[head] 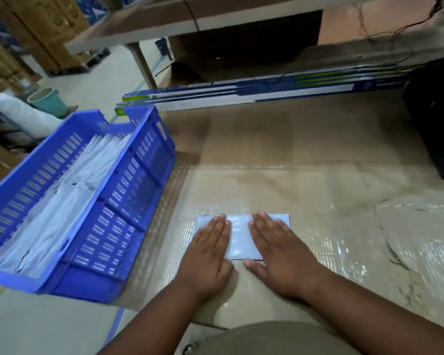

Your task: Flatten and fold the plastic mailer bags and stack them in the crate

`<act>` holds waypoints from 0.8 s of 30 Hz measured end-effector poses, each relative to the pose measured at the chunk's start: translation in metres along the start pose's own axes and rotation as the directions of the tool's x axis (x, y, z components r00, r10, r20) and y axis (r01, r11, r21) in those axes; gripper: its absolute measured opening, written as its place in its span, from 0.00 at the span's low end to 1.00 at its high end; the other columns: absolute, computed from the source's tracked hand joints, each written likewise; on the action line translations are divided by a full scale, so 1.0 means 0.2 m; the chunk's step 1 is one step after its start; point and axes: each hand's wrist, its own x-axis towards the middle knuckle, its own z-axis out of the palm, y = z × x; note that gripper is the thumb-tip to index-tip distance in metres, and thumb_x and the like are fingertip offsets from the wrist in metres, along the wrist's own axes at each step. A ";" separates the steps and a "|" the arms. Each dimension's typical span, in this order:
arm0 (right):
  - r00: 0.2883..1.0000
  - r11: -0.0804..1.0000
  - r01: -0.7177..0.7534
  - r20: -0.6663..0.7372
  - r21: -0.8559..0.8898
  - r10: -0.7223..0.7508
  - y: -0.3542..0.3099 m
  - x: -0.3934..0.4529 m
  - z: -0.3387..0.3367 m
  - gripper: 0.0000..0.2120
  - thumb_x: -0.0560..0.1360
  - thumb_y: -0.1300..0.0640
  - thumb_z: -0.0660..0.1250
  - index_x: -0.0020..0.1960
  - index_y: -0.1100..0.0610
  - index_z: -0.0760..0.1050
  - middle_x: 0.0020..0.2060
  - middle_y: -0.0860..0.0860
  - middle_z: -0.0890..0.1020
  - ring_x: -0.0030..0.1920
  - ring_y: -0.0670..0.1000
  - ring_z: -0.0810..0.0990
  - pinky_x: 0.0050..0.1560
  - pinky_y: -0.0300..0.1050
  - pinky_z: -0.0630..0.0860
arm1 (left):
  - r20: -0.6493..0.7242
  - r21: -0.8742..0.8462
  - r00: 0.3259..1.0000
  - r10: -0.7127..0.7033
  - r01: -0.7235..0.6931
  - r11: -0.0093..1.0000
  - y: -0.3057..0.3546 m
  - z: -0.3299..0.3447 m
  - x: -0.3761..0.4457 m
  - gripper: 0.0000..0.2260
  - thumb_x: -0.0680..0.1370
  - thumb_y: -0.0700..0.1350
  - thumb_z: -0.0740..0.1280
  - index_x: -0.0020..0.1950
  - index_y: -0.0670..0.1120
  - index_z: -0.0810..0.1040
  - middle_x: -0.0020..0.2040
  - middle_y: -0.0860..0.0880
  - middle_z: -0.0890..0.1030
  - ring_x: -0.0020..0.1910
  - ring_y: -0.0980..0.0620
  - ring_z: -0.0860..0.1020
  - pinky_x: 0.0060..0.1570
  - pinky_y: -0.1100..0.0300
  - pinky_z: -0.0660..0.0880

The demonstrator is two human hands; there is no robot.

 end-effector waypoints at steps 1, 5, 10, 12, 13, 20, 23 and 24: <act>1.000 1.000 -0.012 0.014 -0.016 0.013 0.02 -0.02 -0.01 0.44 0.82 0.28 0.47 0.86 0.58 0.49 0.86 0.55 0.46 0.85 0.53 0.43 0.82 0.56 0.45 | 0.017 0.019 0.999 -0.033 0.033 0.999 -0.04 -0.01 -0.02 0.35 0.82 0.54 0.58 0.87 0.44 0.53 0.87 0.45 0.51 0.86 0.48 0.50 0.83 0.44 0.55; 0.996 0.996 -0.084 0.041 -0.026 0.085 0.12 -0.11 -0.03 0.44 0.81 0.27 0.41 0.86 0.54 0.42 0.85 0.50 0.40 0.84 0.49 0.36 0.82 0.58 0.42 | 0.075 0.101 0.979 -0.190 0.182 0.978 -0.14 -0.04 -0.10 0.35 0.85 0.66 0.45 0.88 0.49 0.46 0.88 0.51 0.44 0.86 0.54 0.43 0.84 0.46 0.49; 0.981 0.985 -0.168 0.094 -0.026 0.169 0.21 -0.18 -0.09 0.46 0.77 0.28 0.27 0.86 0.55 0.38 0.84 0.51 0.35 0.83 0.49 0.32 0.82 0.58 0.35 | 0.061 0.059 0.913 -0.403 0.400 0.915 -0.14 -0.11 -0.09 0.42 0.80 0.70 0.34 0.87 0.46 0.46 0.87 0.49 0.43 0.85 0.54 0.39 0.83 0.53 0.41; 0.987 0.988 -0.156 0.045 -0.018 0.156 0.15 -0.12 -0.15 0.42 0.81 0.31 0.33 0.86 0.57 0.41 0.84 0.54 0.39 0.84 0.52 0.35 0.82 0.58 0.36 | 0.015 0.002 0.931 -0.364 0.364 0.931 -0.07 -0.14 -0.01 0.38 0.82 0.65 0.39 0.87 0.44 0.48 0.87 0.48 0.43 0.85 0.53 0.40 0.83 0.55 0.40; 0.994 0.994 -0.111 -0.008 -0.011 0.111 0.10 -0.07 -0.18 0.40 0.83 0.33 0.39 0.86 0.59 0.46 0.85 0.56 0.44 0.85 0.54 0.40 0.83 0.57 0.38 | -0.012 -0.008 0.959 -0.283 0.283 0.959 -0.02 -0.15 0.03 0.36 0.84 0.62 0.43 0.87 0.44 0.50 0.87 0.47 0.46 0.86 0.51 0.43 0.83 0.54 0.42; 0.997 0.997 0.058 0.050 0.043 -0.060 -0.14 0.12 -0.02 0.40 0.79 0.40 0.49 0.86 0.58 0.50 0.86 0.55 0.50 0.85 0.51 0.41 0.84 0.59 0.43 | -0.068 -0.028 0.995 -0.069 0.068 0.997 0.08 0.04 0.11 0.28 0.86 0.52 0.54 0.84 0.42 0.62 0.86 0.45 0.58 0.85 0.47 0.56 0.83 0.46 0.52; 0.998 0.999 0.030 0.053 0.037 -0.032 -0.05 0.06 0.00 0.43 0.80 0.31 0.46 0.86 0.57 0.46 0.85 0.53 0.44 0.85 0.51 0.39 0.84 0.60 0.44 | -0.048 0.038 0.997 -0.066 0.068 0.997 -0.01 0.06 0.07 0.30 0.87 0.58 0.54 0.85 0.44 0.61 0.86 0.46 0.57 0.86 0.50 0.54 0.83 0.45 0.55; 0.998 1.000 0.015 0.060 0.024 -0.016 -0.02 0.04 -0.01 0.45 0.80 0.28 0.44 0.86 0.56 0.42 0.85 0.53 0.40 0.84 0.51 0.37 0.84 0.59 0.42 | -0.016 0.053 0.995 -0.098 0.098 0.994 -0.04 0.05 0.06 0.32 0.86 0.61 0.52 0.86 0.45 0.58 0.87 0.47 0.54 0.86 0.51 0.51 0.83 0.46 0.52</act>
